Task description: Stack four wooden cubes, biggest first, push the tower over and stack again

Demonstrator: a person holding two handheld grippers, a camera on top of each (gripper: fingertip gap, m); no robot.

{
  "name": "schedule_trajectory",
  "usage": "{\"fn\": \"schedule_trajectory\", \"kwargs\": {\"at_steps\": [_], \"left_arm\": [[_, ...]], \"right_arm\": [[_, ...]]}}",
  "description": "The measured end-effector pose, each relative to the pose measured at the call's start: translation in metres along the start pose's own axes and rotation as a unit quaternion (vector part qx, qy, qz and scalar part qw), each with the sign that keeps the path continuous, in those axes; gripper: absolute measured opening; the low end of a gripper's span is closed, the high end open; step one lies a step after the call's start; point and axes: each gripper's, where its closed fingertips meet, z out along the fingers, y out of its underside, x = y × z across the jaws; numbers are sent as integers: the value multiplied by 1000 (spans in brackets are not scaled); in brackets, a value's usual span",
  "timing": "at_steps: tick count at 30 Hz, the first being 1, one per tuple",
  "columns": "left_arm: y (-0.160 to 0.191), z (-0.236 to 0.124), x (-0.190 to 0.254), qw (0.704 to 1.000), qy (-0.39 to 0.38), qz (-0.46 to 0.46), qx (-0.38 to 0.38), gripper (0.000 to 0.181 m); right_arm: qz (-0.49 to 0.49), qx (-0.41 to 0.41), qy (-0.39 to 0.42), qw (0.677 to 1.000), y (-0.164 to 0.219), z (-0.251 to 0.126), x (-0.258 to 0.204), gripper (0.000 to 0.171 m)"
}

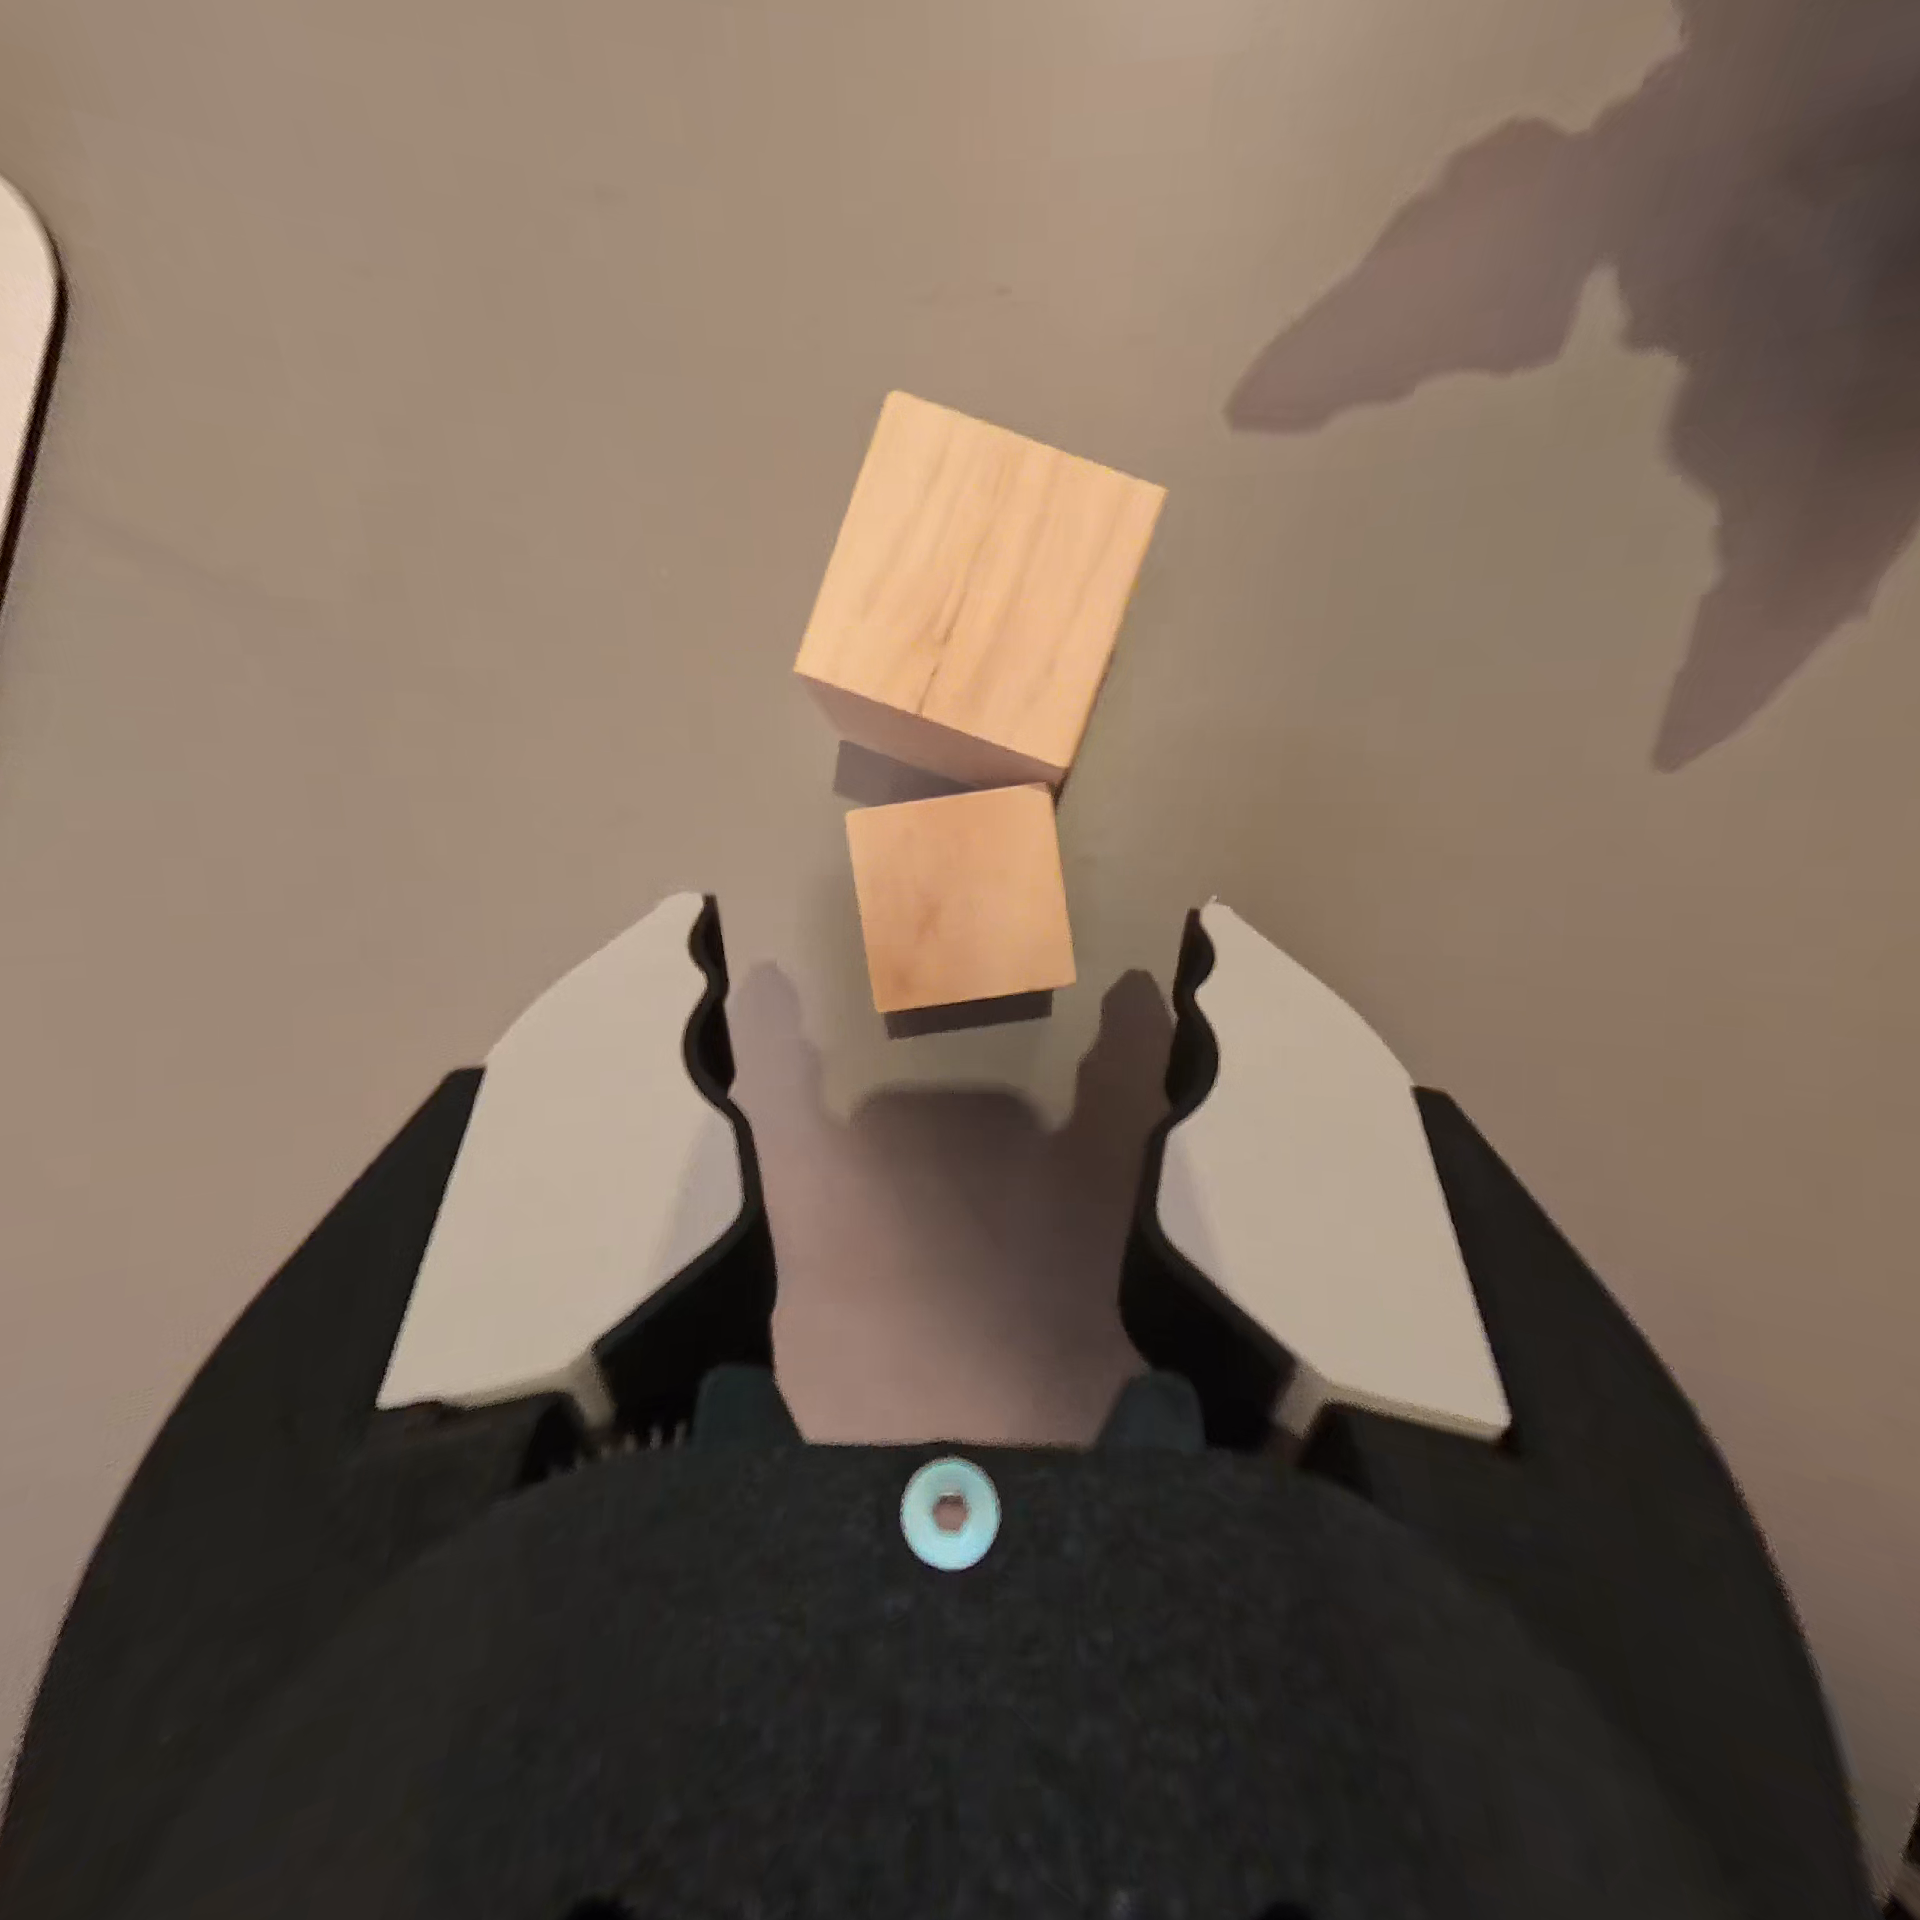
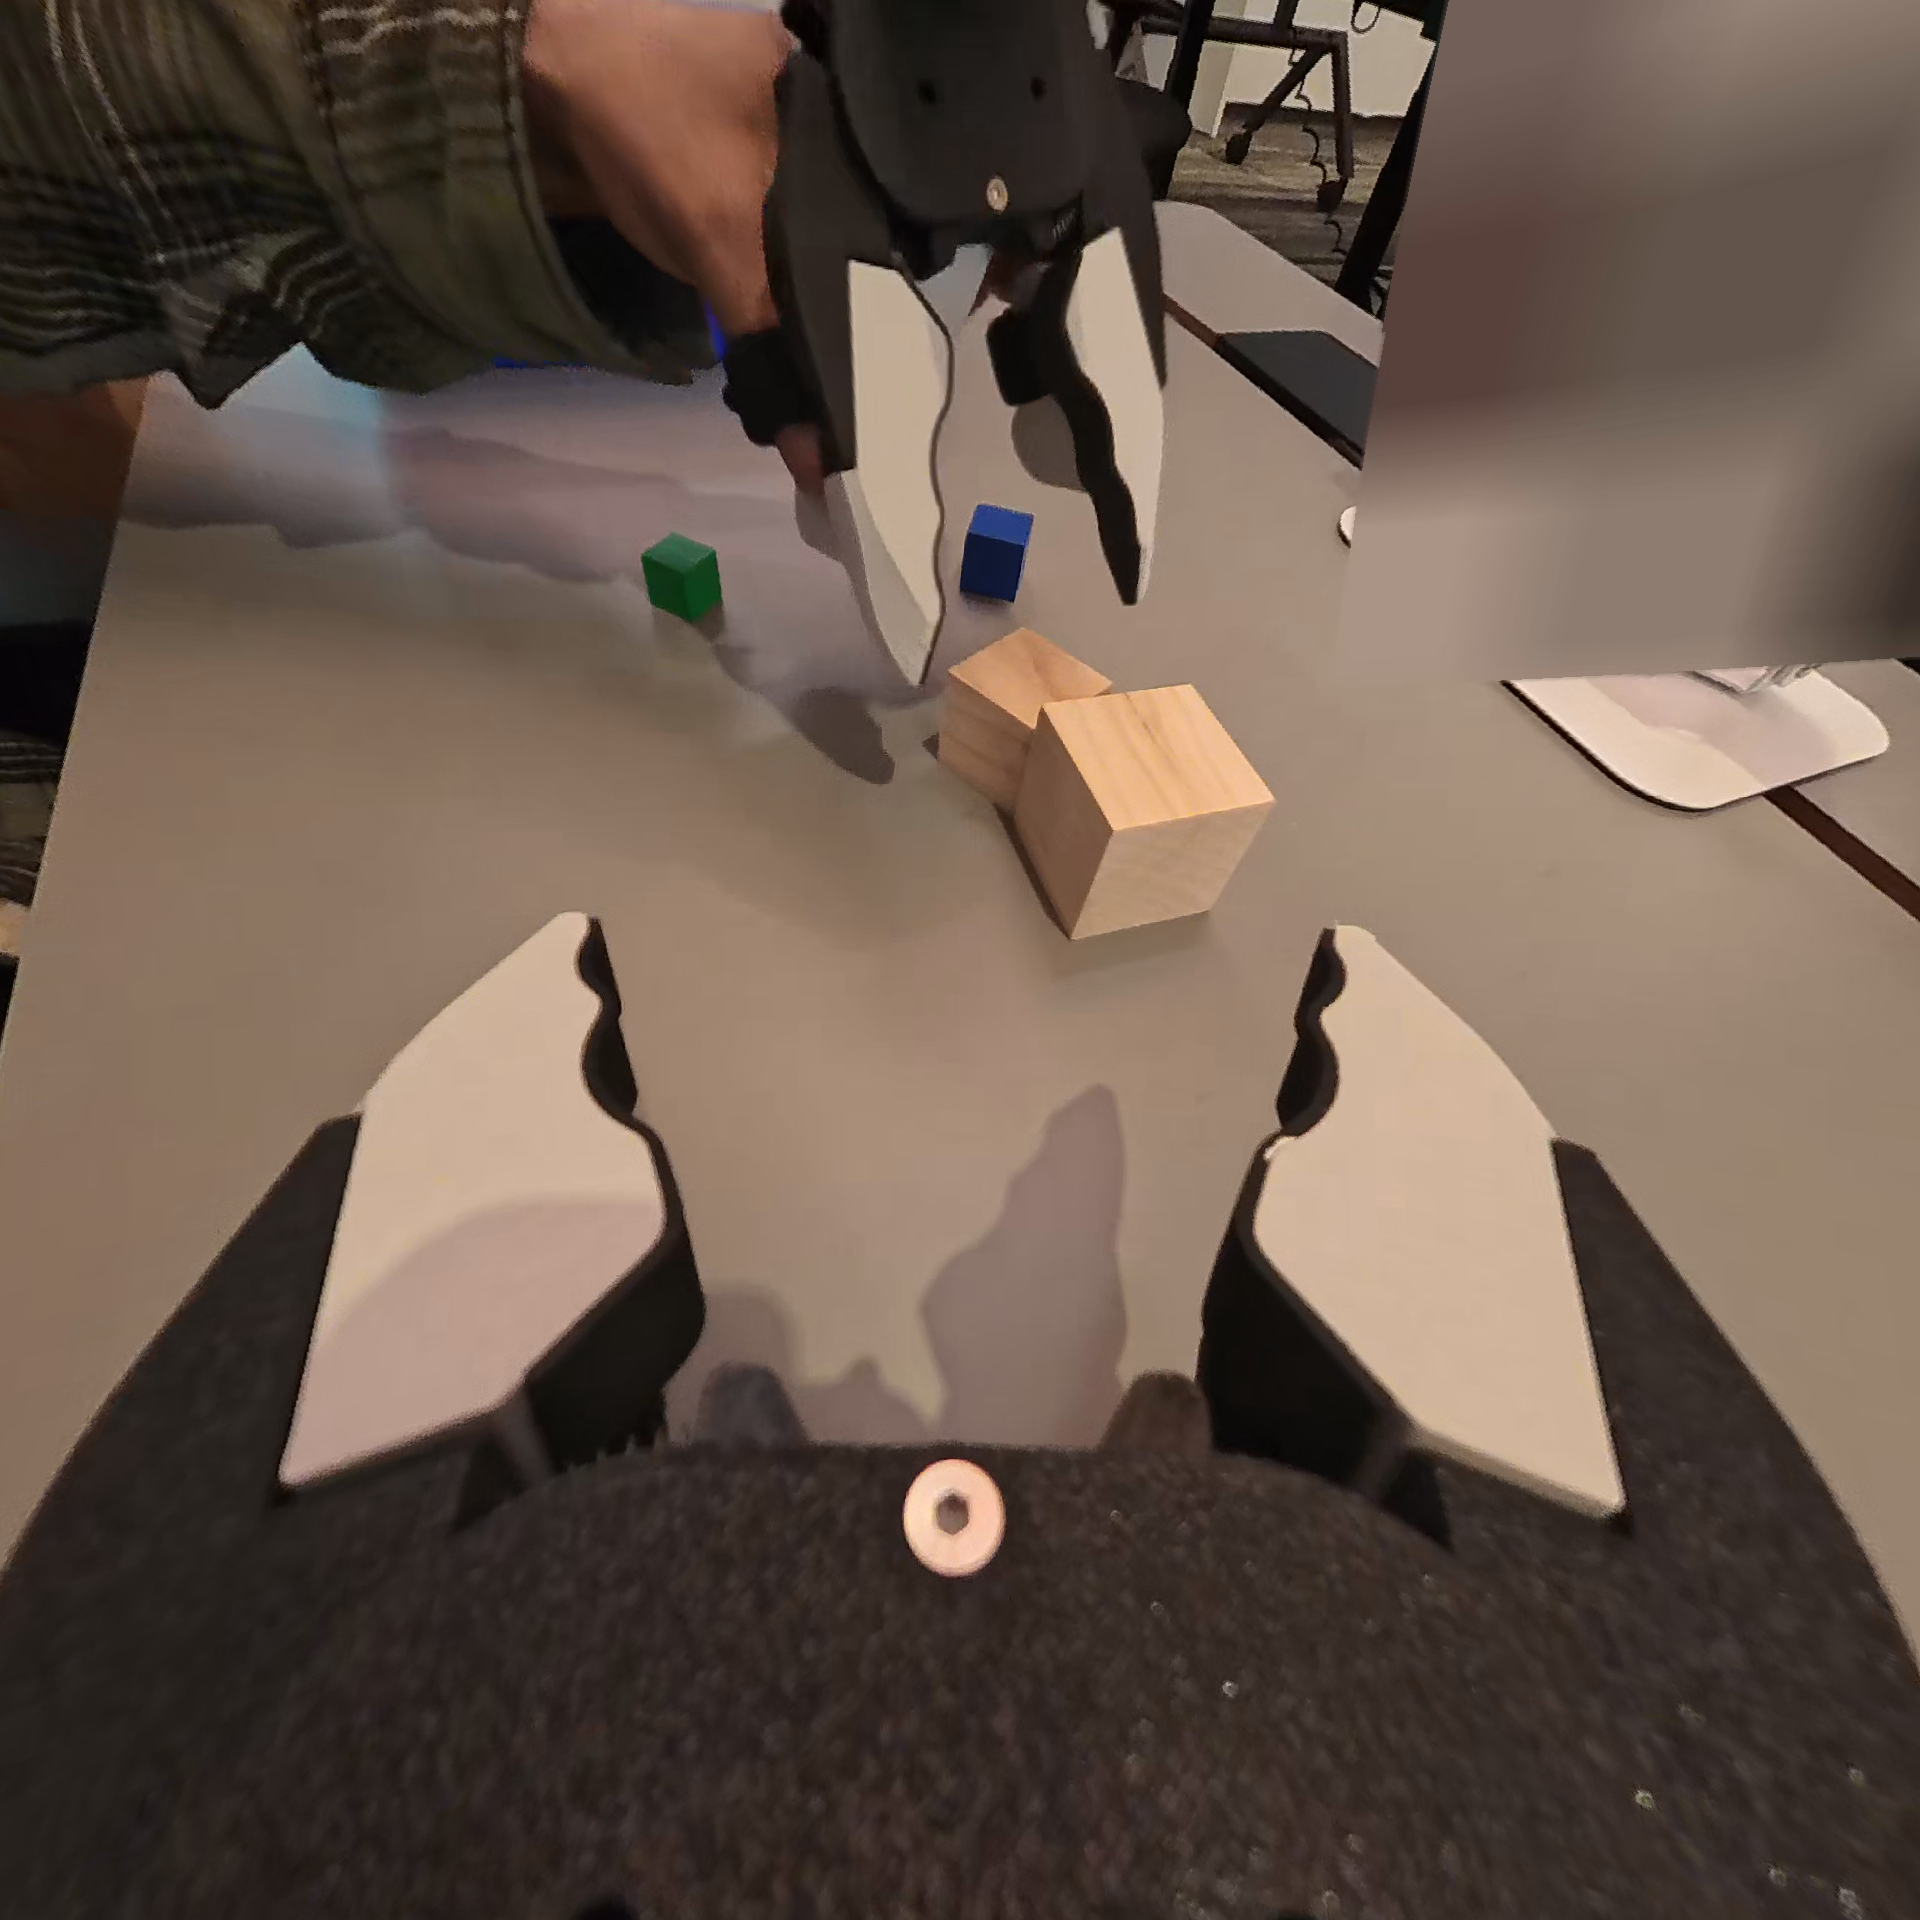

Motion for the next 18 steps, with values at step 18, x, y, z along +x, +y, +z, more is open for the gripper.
{"fn": "schedule_trajectory", "kwargs": {"at_steps": [18], "left_arm": [[14, 25, -5, 991, -20, -115, 70, 46]], "right_arm": [[6, 7, -1, 1000, -6, -2, -4, 113]]}}
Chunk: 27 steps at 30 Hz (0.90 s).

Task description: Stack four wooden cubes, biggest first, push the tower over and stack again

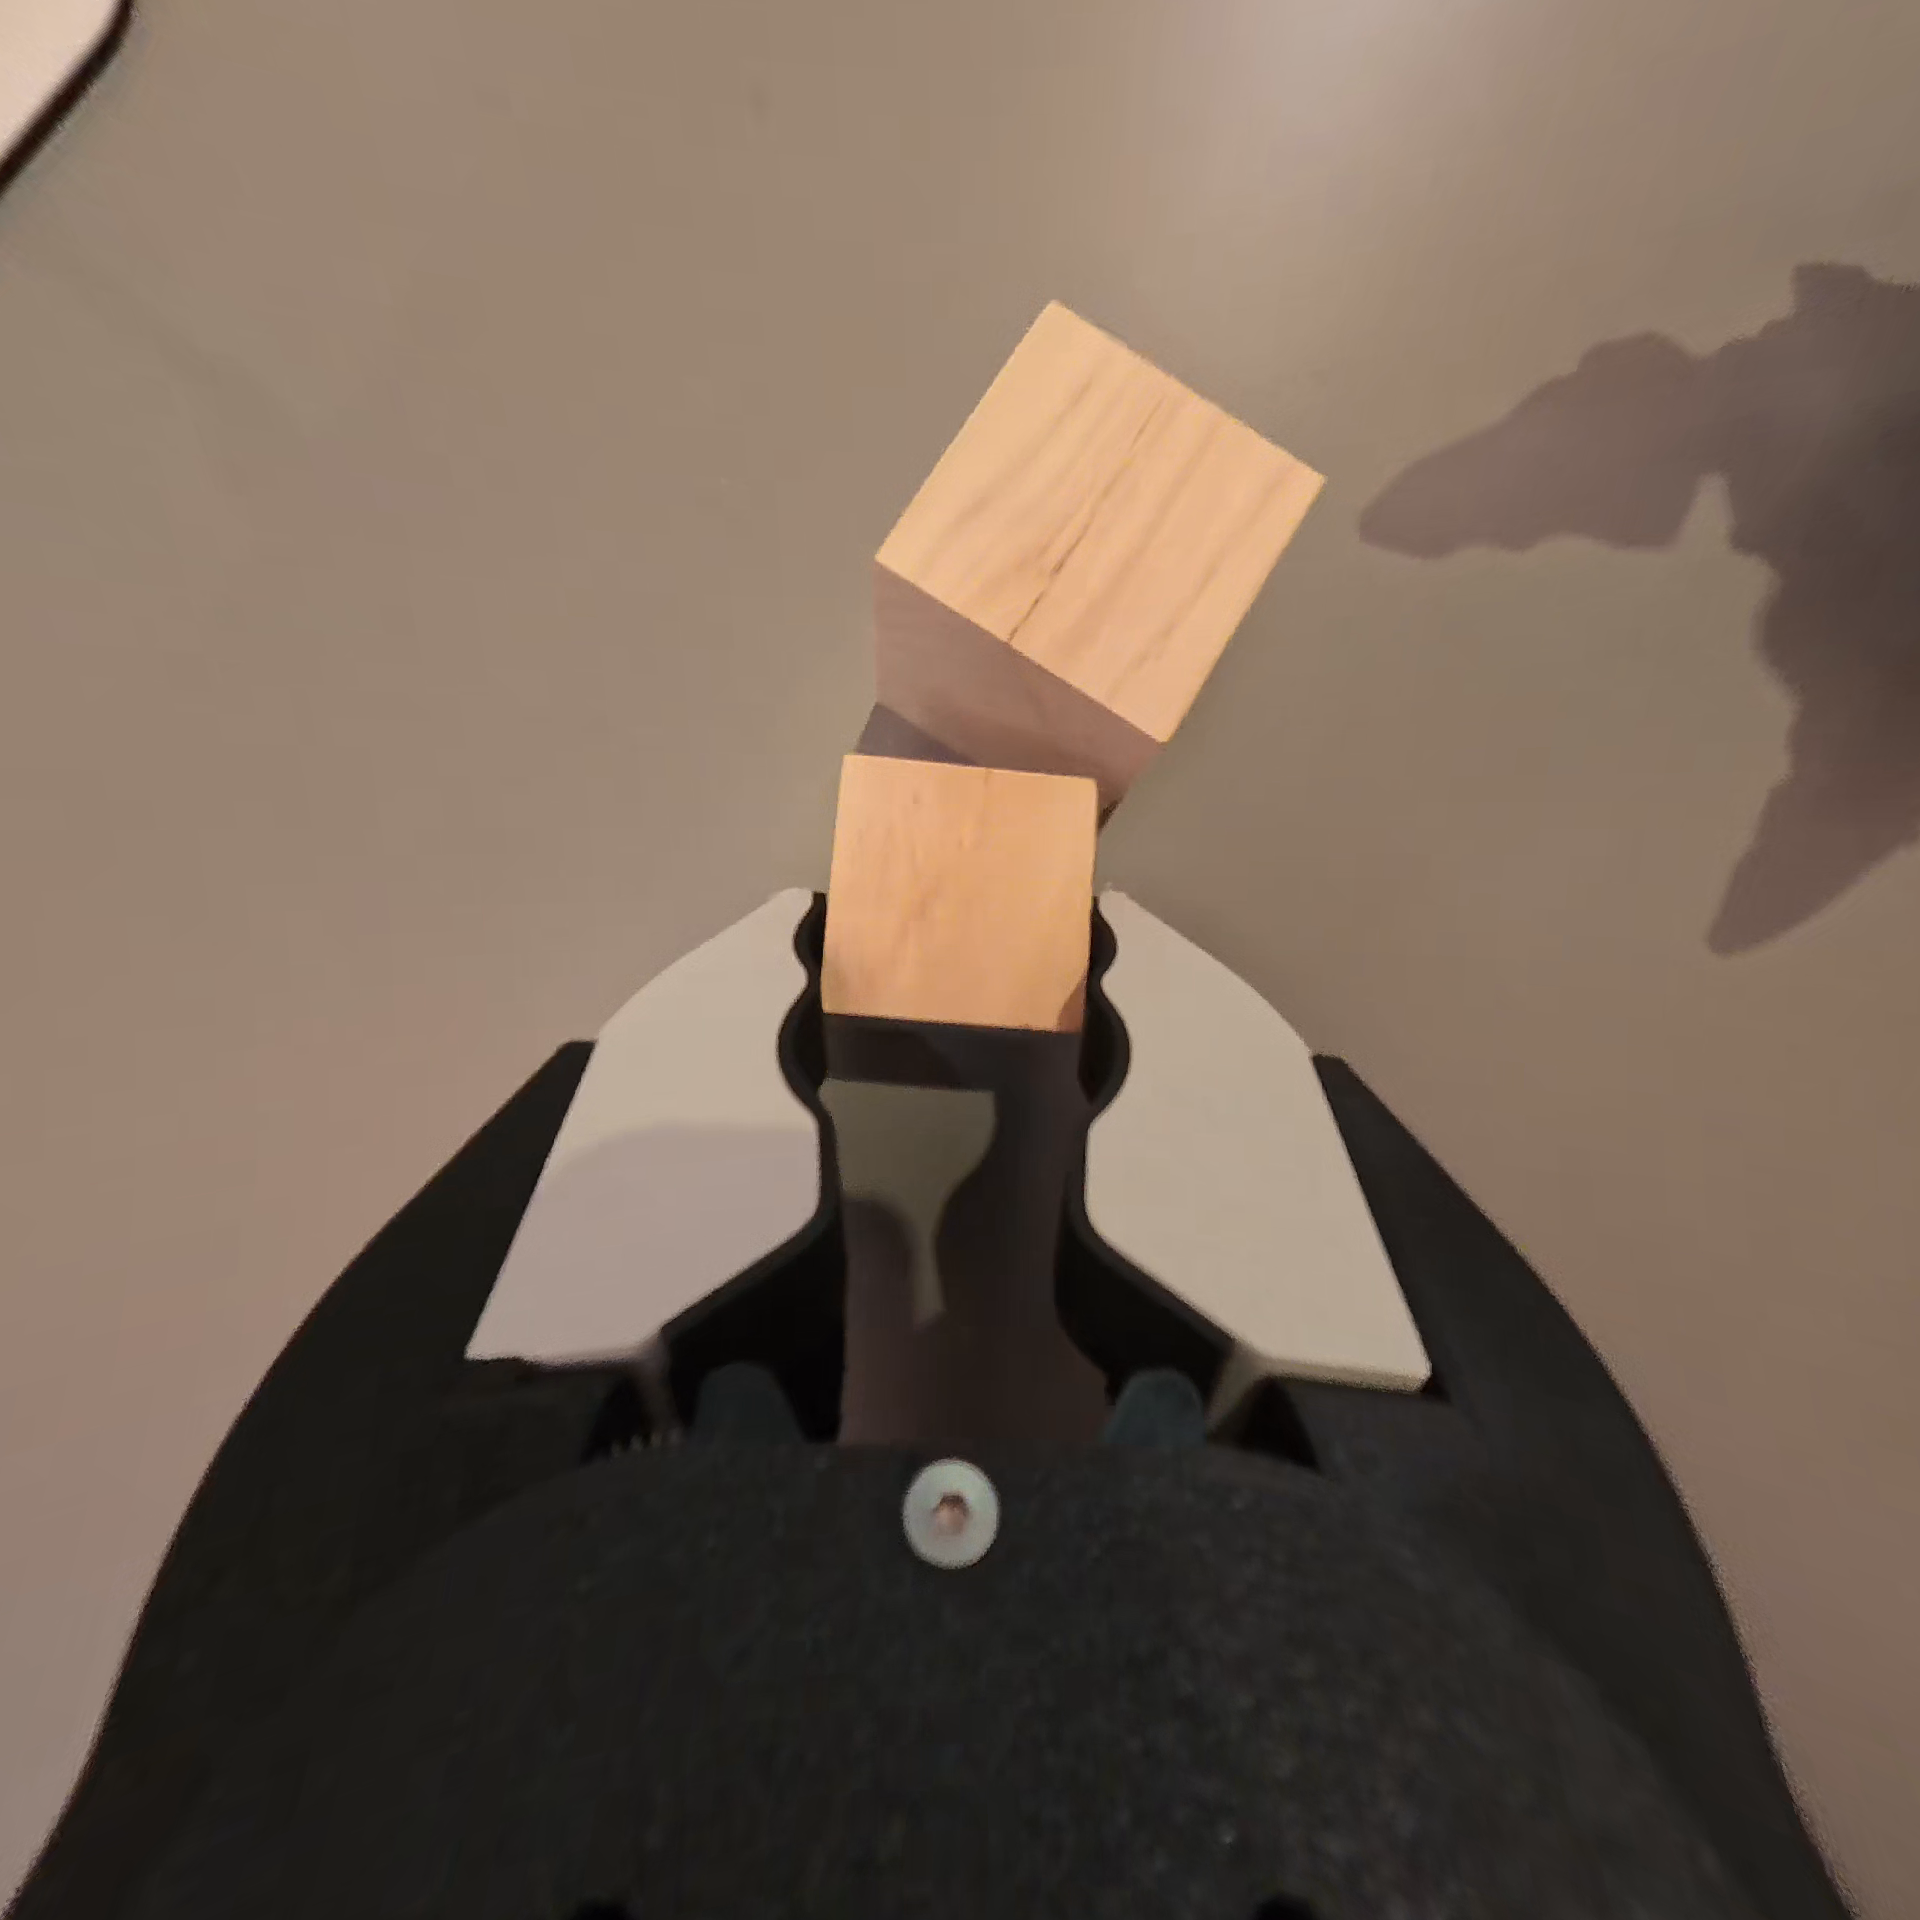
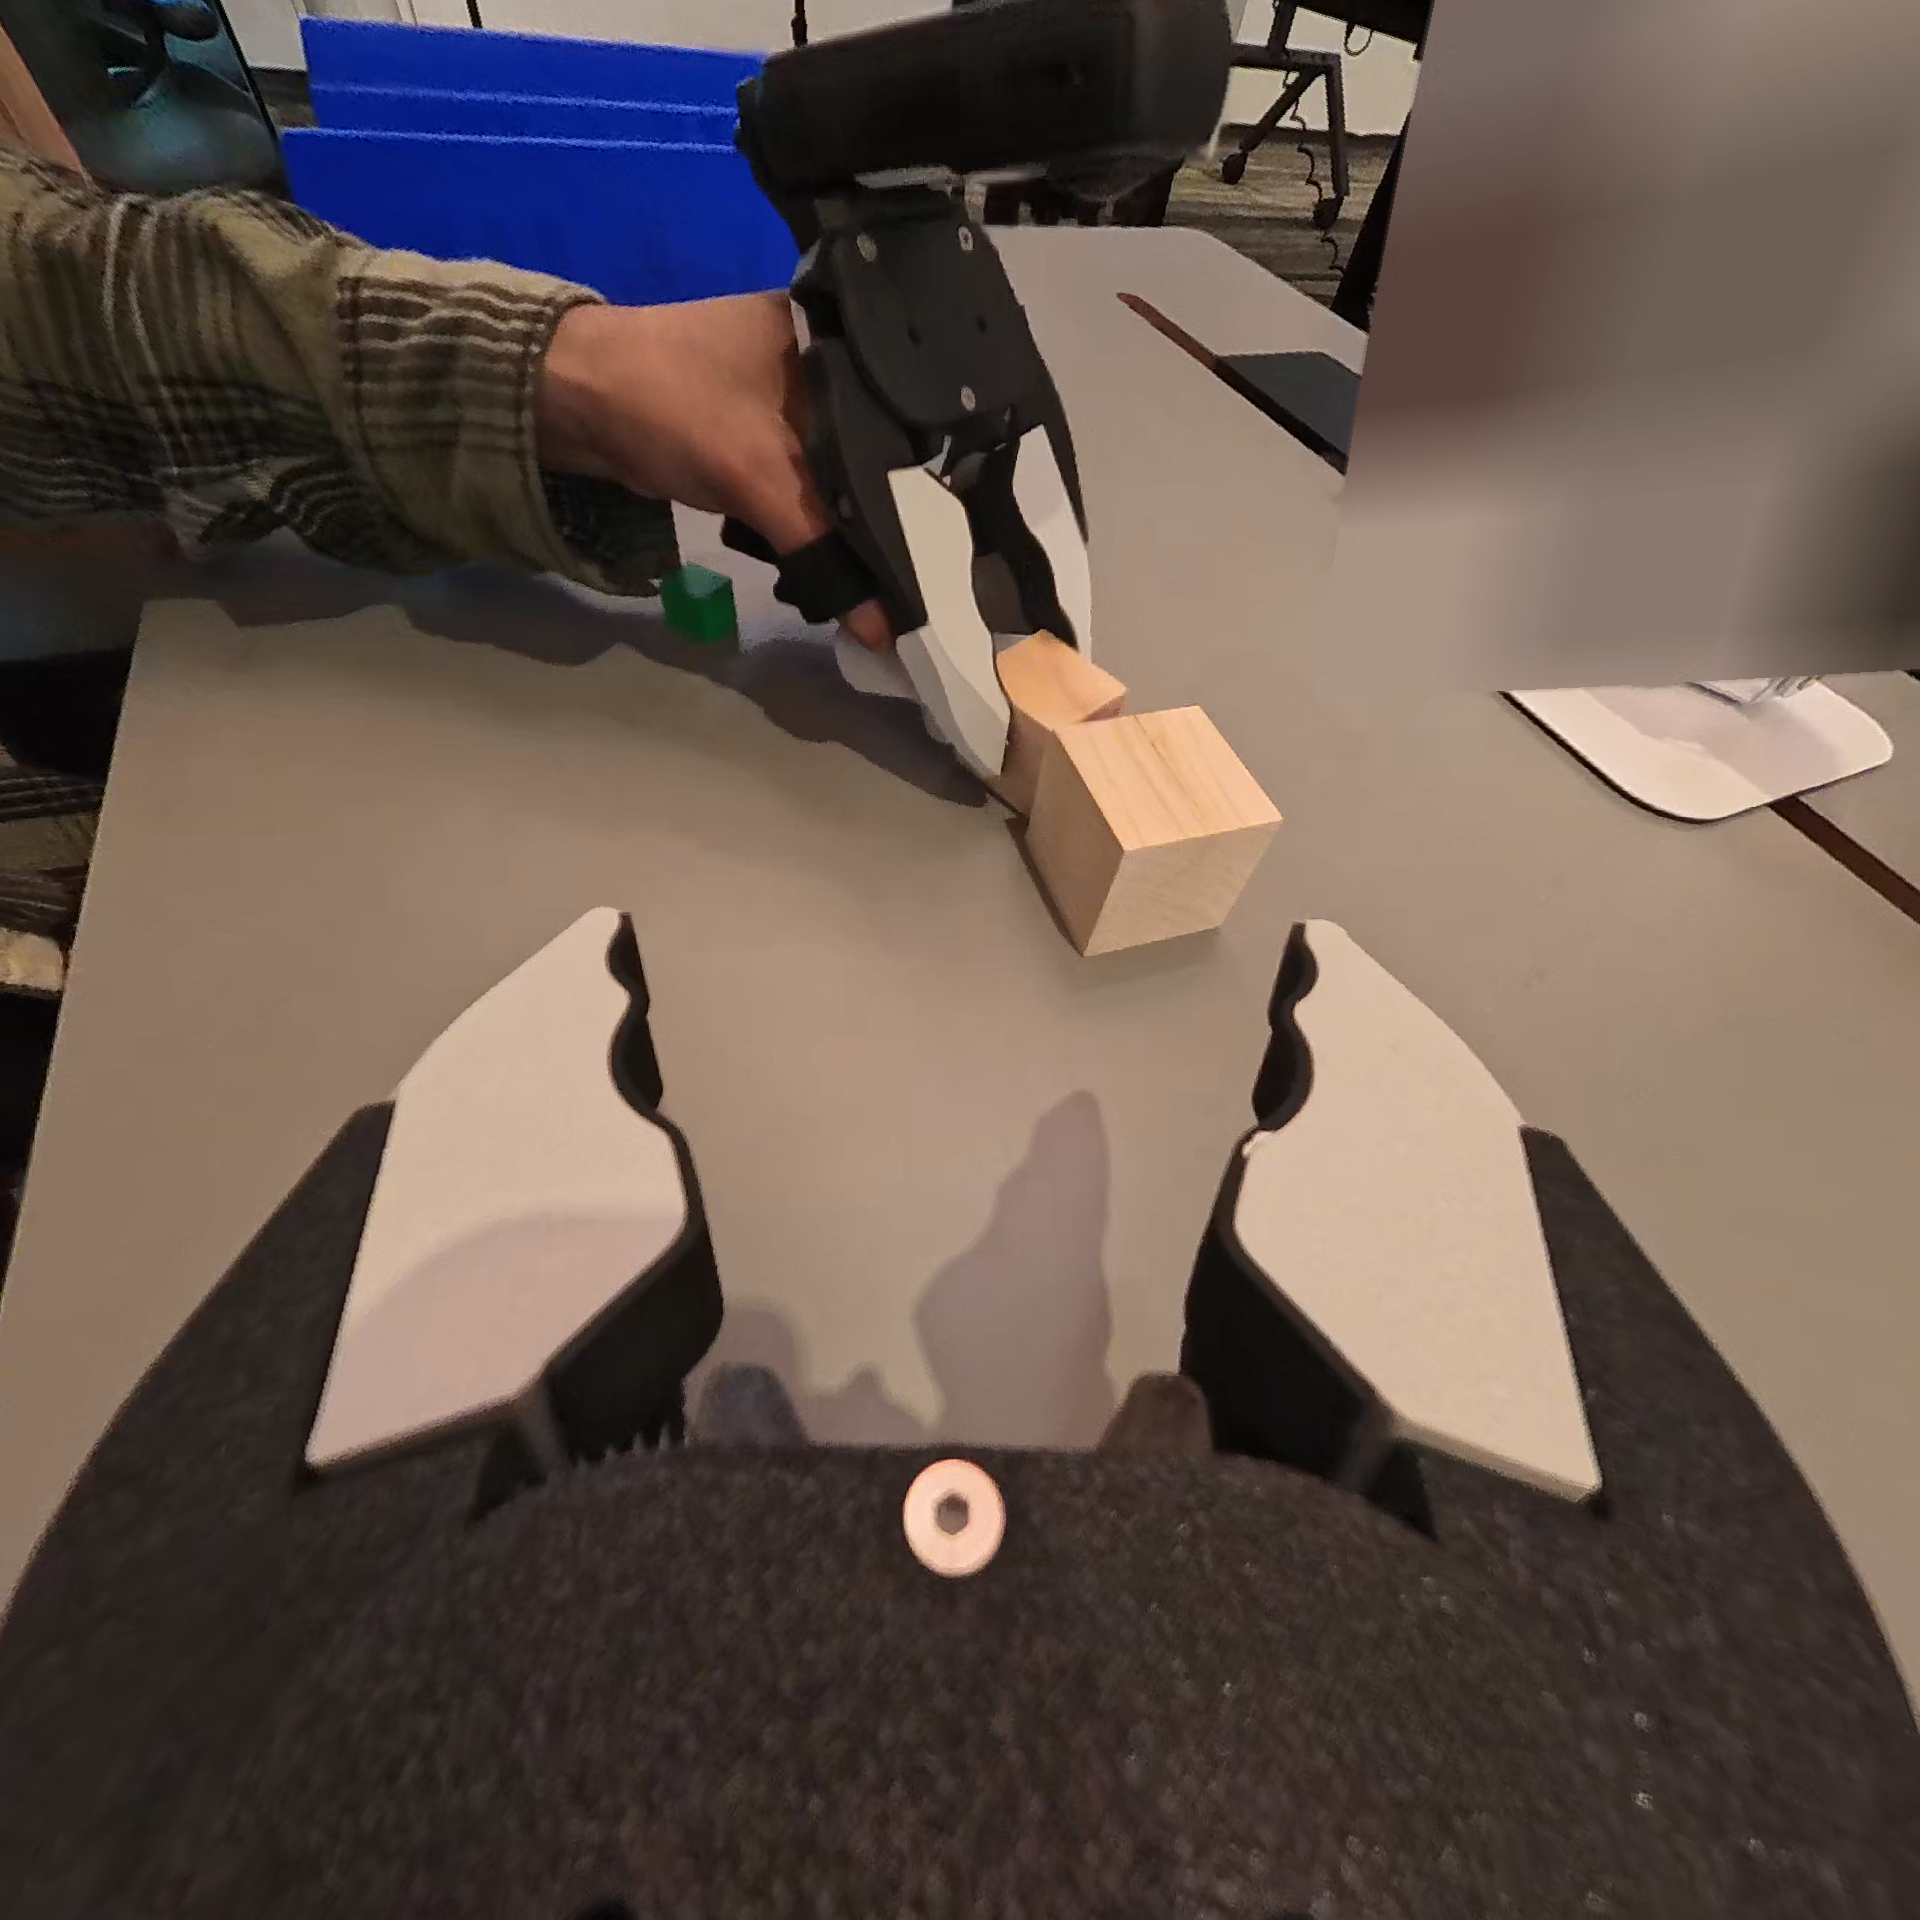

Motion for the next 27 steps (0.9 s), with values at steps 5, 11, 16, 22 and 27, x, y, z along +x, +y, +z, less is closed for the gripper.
{"fn": "schedule_trajectory", "kwargs": {"at_steps": [5, 11, 16, 22, 27], "left_arm": [[-16, -26, -1, 999, 29, 39, 3, 46], [-59, -39, 19, 988, 98, 116, 5, 46], [-78, -24, 37, 978, 147, 150, 12, 46], [-74, -5, 36, 974, 152, 169, -6, 46], [-69, 0, 31, 973, 160, 166, -7, 46]], "right_arm": [[-5, -3, -3, 1000, 0, -1, -2, 111], [-15, -3, -6, 1000, -2, -4, -5, 109], [-17, 2, -4, 1000, -4, -9, -4, 107], [-10, 8, -4, 1000, -3, -12, -1, 107], [-7, 9, -9, 1000, -2, -11, -2, 107]]}}
